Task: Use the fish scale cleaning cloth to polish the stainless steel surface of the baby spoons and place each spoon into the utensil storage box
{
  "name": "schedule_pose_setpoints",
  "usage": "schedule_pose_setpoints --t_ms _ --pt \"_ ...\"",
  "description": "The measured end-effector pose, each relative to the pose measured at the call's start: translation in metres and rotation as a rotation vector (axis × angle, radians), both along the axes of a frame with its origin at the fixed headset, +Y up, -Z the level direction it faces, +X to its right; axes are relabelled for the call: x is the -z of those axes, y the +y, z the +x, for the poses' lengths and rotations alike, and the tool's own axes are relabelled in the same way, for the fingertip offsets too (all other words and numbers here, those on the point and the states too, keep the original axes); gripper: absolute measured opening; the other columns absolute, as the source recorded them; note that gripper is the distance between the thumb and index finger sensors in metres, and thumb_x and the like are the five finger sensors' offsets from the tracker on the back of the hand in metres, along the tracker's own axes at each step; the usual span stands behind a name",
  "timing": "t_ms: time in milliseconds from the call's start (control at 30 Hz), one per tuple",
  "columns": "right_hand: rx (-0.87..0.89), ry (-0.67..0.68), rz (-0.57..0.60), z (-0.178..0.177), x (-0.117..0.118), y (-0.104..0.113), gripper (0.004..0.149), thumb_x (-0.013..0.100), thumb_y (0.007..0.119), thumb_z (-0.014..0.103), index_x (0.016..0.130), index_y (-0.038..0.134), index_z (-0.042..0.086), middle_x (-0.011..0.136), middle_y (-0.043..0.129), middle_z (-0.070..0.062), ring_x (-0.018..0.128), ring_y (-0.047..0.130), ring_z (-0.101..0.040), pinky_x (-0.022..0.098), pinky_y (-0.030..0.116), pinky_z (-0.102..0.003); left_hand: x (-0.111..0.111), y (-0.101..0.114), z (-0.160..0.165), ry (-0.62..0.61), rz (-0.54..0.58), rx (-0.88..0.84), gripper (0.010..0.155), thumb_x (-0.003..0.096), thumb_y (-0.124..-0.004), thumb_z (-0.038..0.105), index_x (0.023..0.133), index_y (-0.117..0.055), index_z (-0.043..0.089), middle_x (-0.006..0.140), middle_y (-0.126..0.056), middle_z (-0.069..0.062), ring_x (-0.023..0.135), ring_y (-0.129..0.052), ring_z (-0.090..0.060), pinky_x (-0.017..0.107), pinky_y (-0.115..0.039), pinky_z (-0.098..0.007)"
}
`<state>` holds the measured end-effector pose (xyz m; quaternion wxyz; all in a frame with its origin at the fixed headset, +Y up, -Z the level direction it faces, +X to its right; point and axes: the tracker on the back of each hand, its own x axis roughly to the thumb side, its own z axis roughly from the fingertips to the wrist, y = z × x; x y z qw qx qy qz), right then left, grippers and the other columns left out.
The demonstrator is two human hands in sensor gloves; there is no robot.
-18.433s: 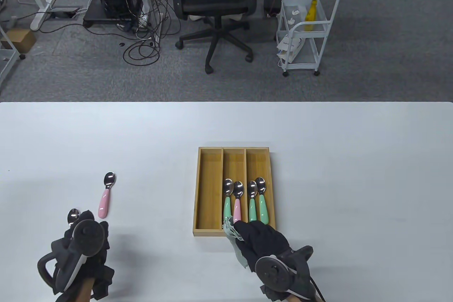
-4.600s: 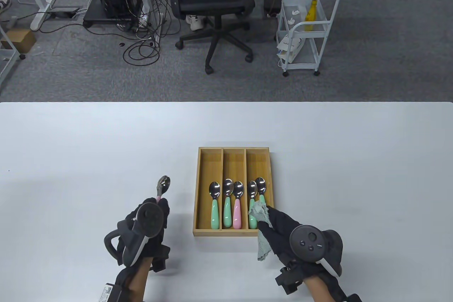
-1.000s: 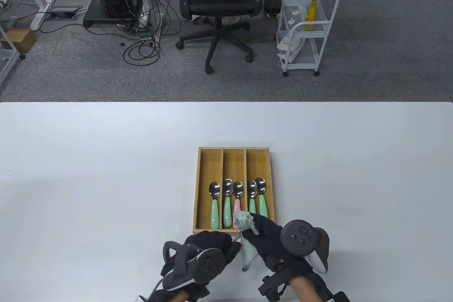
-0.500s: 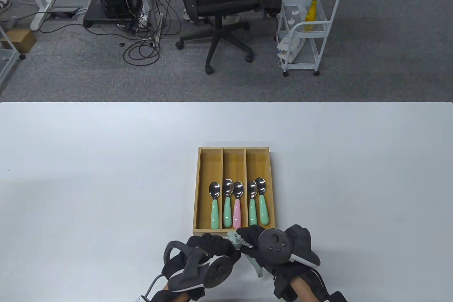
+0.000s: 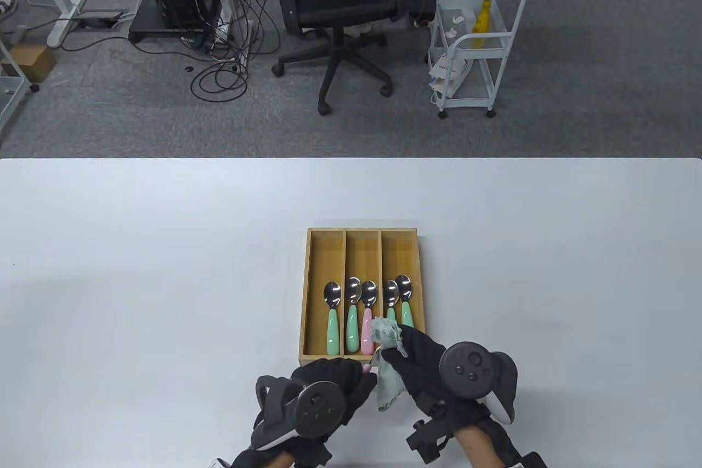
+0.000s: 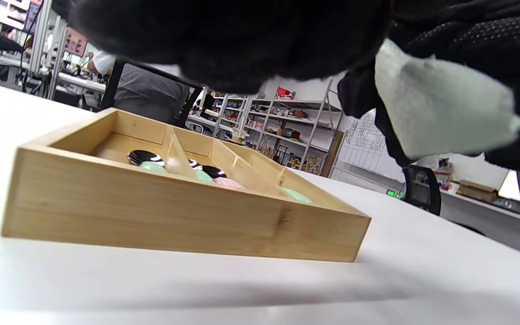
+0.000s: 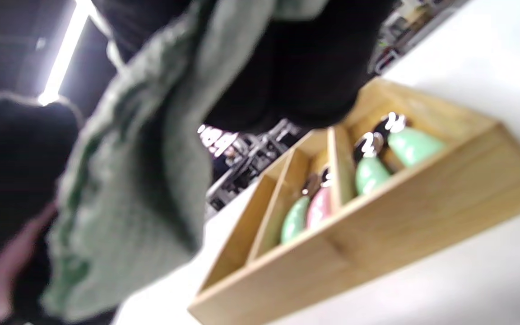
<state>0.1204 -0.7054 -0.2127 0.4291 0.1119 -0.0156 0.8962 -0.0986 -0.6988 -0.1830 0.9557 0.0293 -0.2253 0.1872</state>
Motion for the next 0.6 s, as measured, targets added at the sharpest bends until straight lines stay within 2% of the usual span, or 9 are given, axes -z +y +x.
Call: schedule_pose_setpoints --t_ms 100,200,600 --pt "0.131 -0.04 -0.072 -0.001 -0.002 -0.006 0.045 0.058 0.07 0.037 0.101 0.064 0.023 0.09 0.085 -0.007 0.053 0.1 -0.002 0.051 0.092 -0.029 0.001 -0.001 -0.001 0.005 -0.035 -0.043 0.043 0.0578 -0.054 0.058 0.072 -0.083 0.03 0.051 -0.094 0.009 0.041 -0.099 -0.014 0.036 -0.091 -0.032" --pt "0.186 -0.046 -0.123 -0.003 -0.003 -0.011 0.045 0.059 0.069 0.036 0.101 0.062 0.023 0.092 0.083 -0.008 0.054 0.1 -0.001 0.052 0.092 -0.029 0.002 -0.003 -0.003 0.008 -0.042 -0.045 0.042 0.0576 -0.055 0.058 0.071 -0.084 0.03 0.05 -0.094 0.009 0.04 -0.099 -0.014 0.035 -0.091 -0.032" --pt "-0.088 0.132 -0.06 -0.01 0.002 -0.01 0.046 0.057 0.076 0.031 0.101 0.066 0.023 0.095 0.082 -0.011 0.055 0.101 -0.005 0.053 0.092 -0.033 0.0 -0.002 0.0 -0.02 0.085 0.174 0.041 0.055 -0.061 0.059 0.065 -0.088 0.03 0.045 -0.096 0.007 0.037 -0.1 -0.016 0.033 -0.091 -0.035"
